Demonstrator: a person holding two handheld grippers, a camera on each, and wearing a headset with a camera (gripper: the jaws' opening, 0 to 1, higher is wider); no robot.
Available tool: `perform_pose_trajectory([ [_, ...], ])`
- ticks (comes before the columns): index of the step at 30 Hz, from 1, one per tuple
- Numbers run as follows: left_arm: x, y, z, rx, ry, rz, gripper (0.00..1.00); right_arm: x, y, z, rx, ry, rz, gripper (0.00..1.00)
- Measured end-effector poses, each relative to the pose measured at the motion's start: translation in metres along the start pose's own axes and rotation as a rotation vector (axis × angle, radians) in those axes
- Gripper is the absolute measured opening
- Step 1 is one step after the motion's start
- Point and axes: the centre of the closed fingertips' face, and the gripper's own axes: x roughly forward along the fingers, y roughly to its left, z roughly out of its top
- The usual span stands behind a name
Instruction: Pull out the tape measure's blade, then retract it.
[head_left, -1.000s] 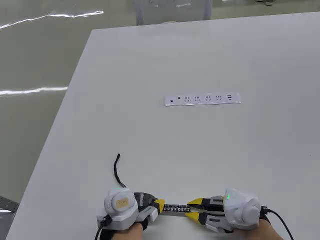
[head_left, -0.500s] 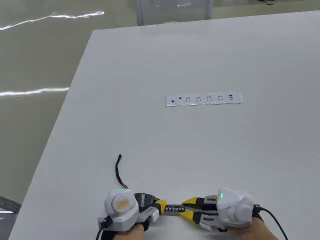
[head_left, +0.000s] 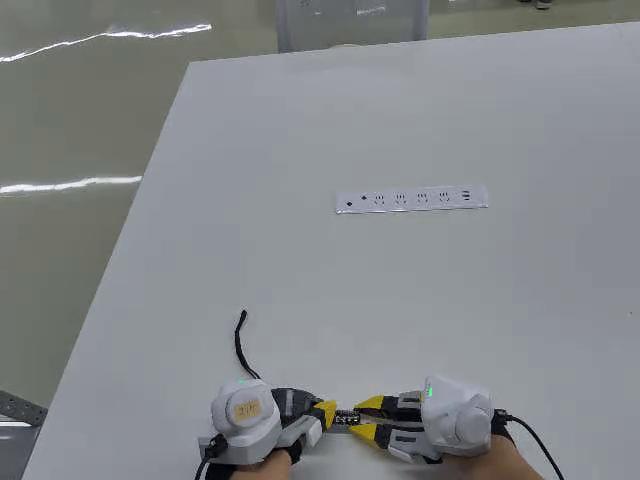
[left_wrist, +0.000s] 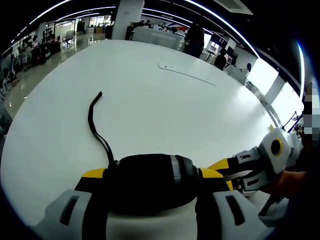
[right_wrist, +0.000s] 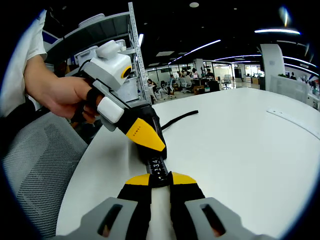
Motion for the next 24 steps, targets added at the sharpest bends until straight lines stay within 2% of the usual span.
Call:
perform_pose_trajectory([
  [10,0.001,0.000,0.000,-0.009,-0.002,-0.004,0.69,0.006,0.000,0.003,-0.006,-0.002,0.011,0.12],
  [23,0.000,0.000,0.001,-0.017,-0.004,-0.013,0.69,0.022,0.006,0.009,-0.023,0.001,0.023,0.12],
  [24,-0.001,0.000,0.001,-0.033,-0.007,-0.018,0.69,0.024,0.006,0.009,-0.028,0.000,0.022,0.12],
])
